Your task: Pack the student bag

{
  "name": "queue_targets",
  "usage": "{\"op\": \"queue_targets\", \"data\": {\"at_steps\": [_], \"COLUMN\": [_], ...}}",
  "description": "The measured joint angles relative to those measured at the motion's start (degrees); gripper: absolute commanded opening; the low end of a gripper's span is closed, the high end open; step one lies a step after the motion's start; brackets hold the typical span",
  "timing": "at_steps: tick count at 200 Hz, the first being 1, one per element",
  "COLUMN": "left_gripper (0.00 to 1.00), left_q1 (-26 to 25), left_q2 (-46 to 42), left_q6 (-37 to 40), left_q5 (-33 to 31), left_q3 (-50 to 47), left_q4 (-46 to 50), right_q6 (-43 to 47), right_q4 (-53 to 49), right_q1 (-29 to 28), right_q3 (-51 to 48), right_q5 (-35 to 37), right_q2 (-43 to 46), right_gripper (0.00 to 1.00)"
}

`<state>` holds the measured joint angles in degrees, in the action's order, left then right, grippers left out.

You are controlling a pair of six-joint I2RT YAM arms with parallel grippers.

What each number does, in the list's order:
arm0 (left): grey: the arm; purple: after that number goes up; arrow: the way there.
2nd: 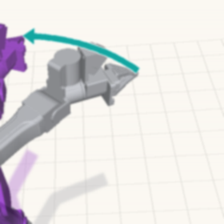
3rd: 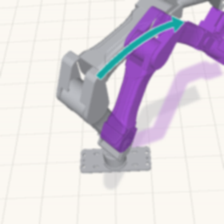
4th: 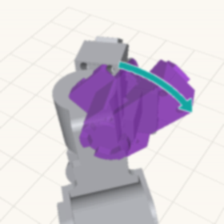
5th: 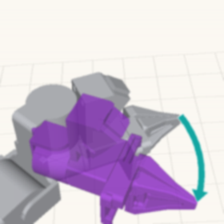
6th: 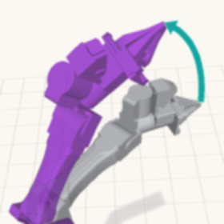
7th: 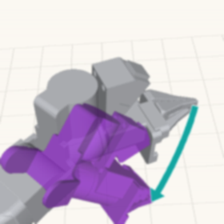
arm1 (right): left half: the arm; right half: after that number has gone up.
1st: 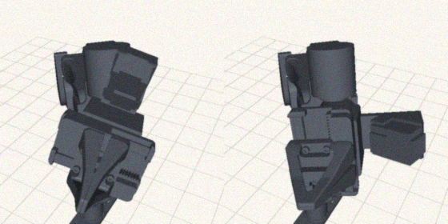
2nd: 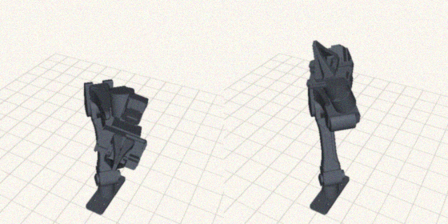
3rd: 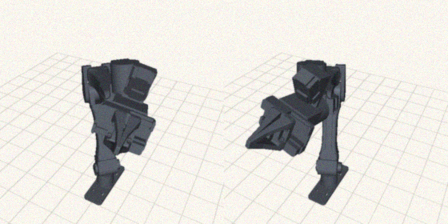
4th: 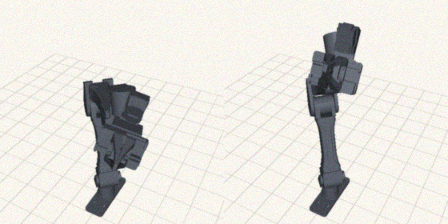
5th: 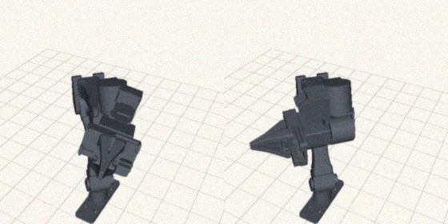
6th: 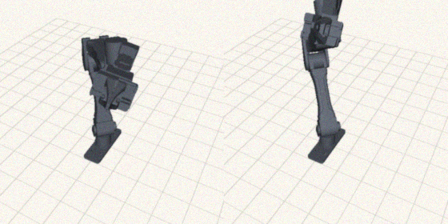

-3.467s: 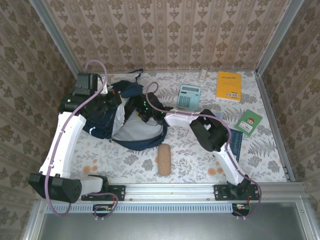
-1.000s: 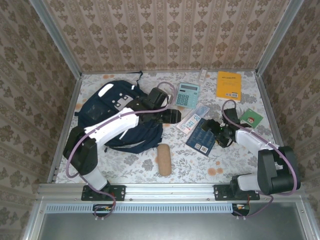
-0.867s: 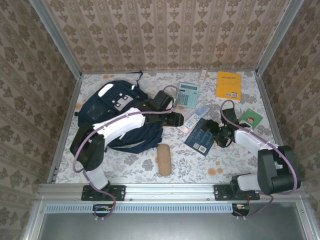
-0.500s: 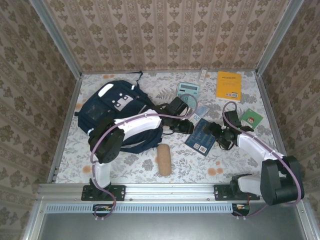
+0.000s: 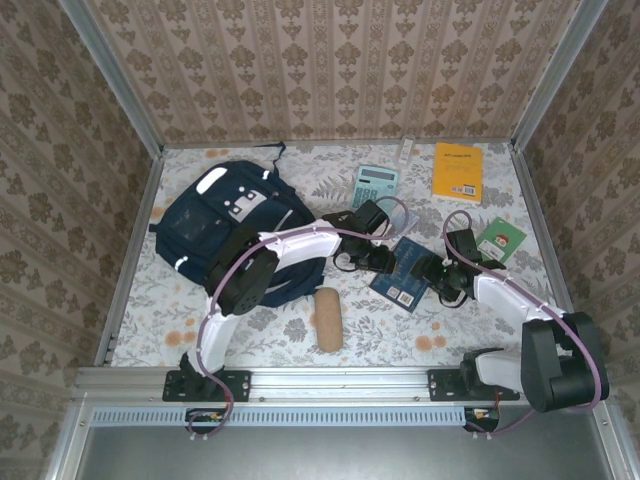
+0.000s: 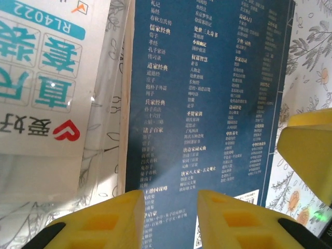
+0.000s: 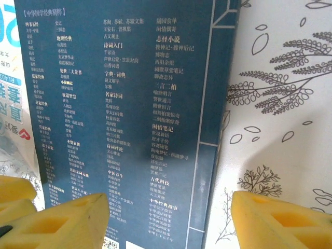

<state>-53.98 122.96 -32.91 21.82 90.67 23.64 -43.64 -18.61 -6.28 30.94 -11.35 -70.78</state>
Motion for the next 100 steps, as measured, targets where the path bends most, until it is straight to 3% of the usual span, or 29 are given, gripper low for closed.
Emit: {"op": "queue_targets", "data": {"at_steps": [100], "left_gripper": [0.35], "left_q1": [0.00], "left_q2": [1.20], "left_q6": [1.66], "left_q5": [-2.56], "left_q3": [1.49], "left_q4": [0.37], "right_q6": [-0.02], "right_q4": [2.21], "right_q1": [-0.11], "right_q3": [-0.26], "right_q5": [-1.16], "right_q2": [-2.34], "right_gripper": [0.65]}}
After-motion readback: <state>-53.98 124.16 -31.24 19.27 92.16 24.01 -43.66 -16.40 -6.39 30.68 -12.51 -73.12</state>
